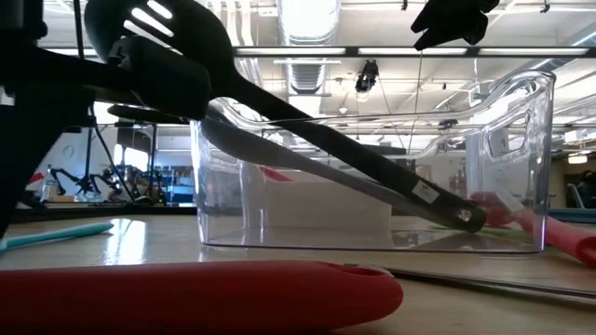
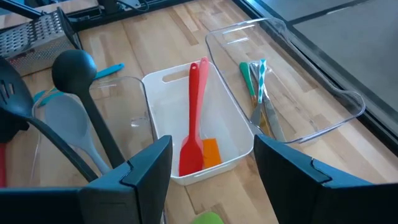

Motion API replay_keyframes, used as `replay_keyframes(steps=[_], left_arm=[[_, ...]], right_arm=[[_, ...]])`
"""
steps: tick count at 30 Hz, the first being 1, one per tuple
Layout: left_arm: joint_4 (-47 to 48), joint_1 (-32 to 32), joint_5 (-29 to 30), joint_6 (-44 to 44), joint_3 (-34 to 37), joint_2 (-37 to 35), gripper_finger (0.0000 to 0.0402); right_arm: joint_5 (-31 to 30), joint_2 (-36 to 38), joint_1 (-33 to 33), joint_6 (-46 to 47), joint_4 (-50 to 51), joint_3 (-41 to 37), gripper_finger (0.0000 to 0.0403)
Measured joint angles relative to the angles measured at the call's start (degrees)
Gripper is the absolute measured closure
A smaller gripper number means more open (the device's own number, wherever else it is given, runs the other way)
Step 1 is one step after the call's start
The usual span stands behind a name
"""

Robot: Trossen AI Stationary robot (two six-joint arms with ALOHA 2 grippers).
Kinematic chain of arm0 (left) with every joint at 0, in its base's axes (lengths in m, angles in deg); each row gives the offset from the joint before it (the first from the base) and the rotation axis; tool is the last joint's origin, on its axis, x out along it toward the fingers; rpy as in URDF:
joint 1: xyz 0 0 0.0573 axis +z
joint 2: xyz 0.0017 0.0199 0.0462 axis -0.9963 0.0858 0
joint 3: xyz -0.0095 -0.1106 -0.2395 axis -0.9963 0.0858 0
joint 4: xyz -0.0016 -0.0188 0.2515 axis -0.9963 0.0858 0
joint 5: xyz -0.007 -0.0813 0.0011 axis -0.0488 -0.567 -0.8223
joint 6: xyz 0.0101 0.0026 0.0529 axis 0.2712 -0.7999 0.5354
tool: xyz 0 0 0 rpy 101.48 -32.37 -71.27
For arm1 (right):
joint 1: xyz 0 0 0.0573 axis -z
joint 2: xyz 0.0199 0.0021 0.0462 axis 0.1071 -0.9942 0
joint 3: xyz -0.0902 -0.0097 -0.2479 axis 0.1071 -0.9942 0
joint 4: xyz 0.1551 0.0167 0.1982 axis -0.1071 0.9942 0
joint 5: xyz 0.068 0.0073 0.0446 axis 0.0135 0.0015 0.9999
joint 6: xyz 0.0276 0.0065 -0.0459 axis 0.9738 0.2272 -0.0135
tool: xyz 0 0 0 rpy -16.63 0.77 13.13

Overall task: Pick & Place Kitchen Items
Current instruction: Put the golden knife into the top transparent bin

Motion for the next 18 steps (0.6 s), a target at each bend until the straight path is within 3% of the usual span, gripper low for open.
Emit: replay_keyframes(steps=[7, 18], left_arm=[[0.1, 0.1, -0.5, -0.1, -0.1, 0.0, 0.0368], [2.8, 0.0, 0.0, -2.7, -1.7, 0.1, 0.0371]], right_arm=[[0.0, 0.0, 0.0, 0.0, 0.0, 0.0, 0.0184], [0.0, 0.0, 0.0, 0.0, 0.0, 0.0, 0.0184]])
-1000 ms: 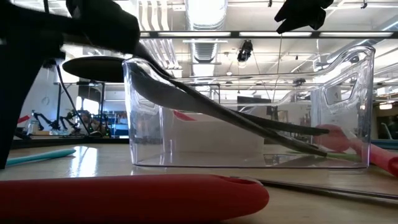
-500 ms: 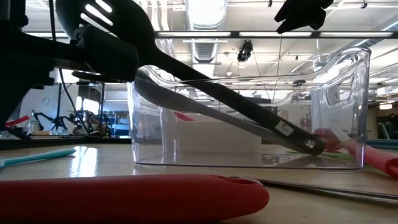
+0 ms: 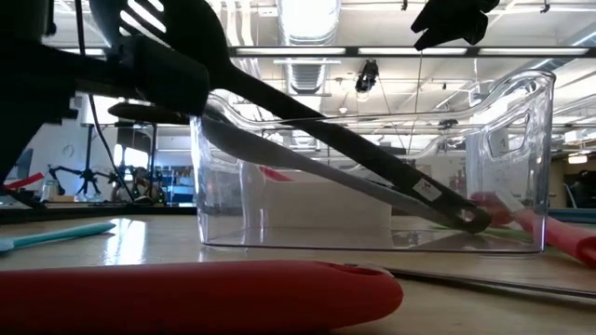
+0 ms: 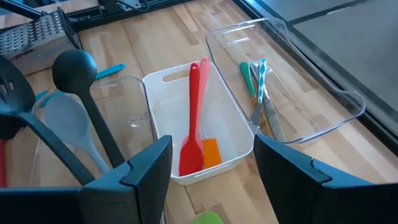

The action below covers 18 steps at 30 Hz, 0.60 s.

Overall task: Pick & Place Kitchen Items
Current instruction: Put the golden knife into the top transparent bin

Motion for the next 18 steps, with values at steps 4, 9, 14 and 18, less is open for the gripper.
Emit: replay_keyframes(steps=[4, 9, 14, 18], left_arm=[[1.3, -0.5, -0.2, -3.0, -1.5, -2.0, 0.0371], [4.7, -1.8, -1.4, -8.2, -5.5, -3.7, 0.0371], [10.0, -4.8, -1.5, -12.9, -10.4, -5.1, 0.0371], [12.5, -7.3, 0.0, -18.0, -13.5, -7.0, 0.0371]], right_arm=[[0.0, 0.0, 0.0, 0.0, 0.0, 0.0, 0.0184], [0.0, 0.0, 0.0, 0.0, 0.1, 0.0, 0.0184], [0.0, 0.0, 0.0, 0.0, 0.1, 0.0, 0.0184], [0.0, 0.0, 0.0, 0.0, 0.0, 0.0, 0.0184]])
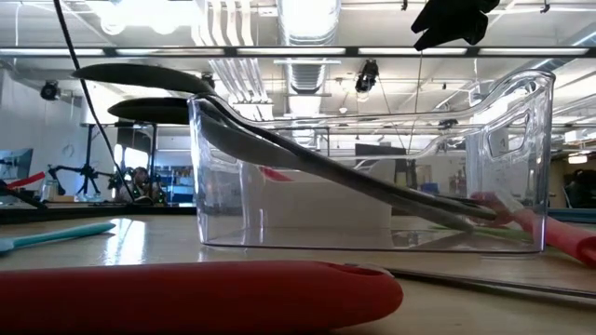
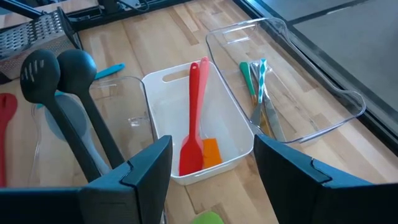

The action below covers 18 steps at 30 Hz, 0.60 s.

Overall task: Pick & Place Kitchen Items
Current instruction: Put the golden knife into the top transparent bin

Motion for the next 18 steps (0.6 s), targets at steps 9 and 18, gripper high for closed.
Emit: replay_keyframes(steps=[9, 18], left_arm=[[2.7, -2.1, 16.1, -5.9, -1.9, -7.9, 0.0371], [5.9, 1.9, 25.3, -2.9, -0.3, -17.5, 0.0371]], right_arm=[[0.1, 0.0, 0.0, 0.2, -0.1, 0.0, 0.0184], [0.5, 0.0, 0.0, 0.2, 0.0, 0.0, 0.0184]])
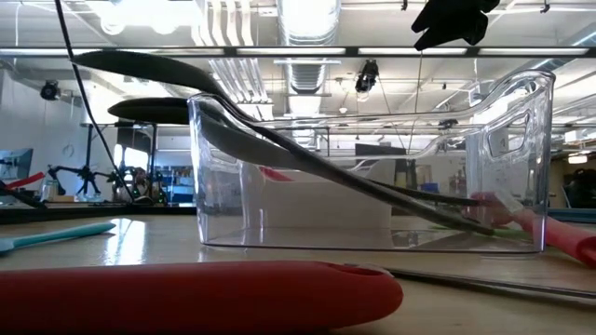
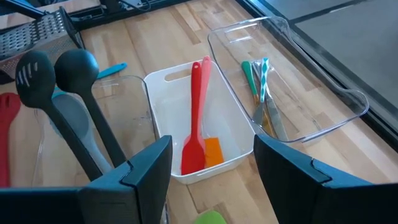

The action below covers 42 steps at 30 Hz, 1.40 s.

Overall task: Pick & Place Kitchen Items
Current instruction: Put the golden knife into the top transparent bin

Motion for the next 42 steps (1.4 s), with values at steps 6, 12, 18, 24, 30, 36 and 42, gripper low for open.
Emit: replay_keyframes(steps=[6, 12, 18, 24, 30, 36, 42], left_arm=[[-1.1, 8.4, 8.8, 9.6, 0.1, -4.8, 0.0371], [-11.2, 19.8, 12.4, 25.1, 0.2, -7.8, 0.0371], [-25.7, 31.0, 3.9, 37.4, 3.2, -8.6, 0.0371], [-40.2, 39.7, -8.3, 42.4, 10.8, -10.9, 0.0371], [-59.6, 47.8, -20.0, 43.1, 25.9, -17.1, 0.0371], [-87.1, 54.9, -36.9, 39.9, 42.2, -22.9, 0.0371], [-105.0, 59.7, -51.0, 30.9, 51.6, -24.9, 0.0371]], right_arm=[[0.0, 0.0, 0.0, 0.0, 0.1, 0.0, 0.0184], [-0.1, 0.0, -0.4, 0.3, 0.5, -0.5, 0.0184], [-0.6, 0.1, -0.8, -0.7, -0.8, -3.4, 0.0184], [-1.4, 0.2, -0.8, -2.7, -5.7, -7.7, 0.0184], [-4.7, 3.1, -0.9, -10.0, -22.4, -13.7, 0.0184], [-5.0, 4.5, -0.7, -24.5, -47.6, -20.3, 0.0184], [-4.5, 3.2, 2.7, -30.9, -55.6, -21.1, 0.0184]])
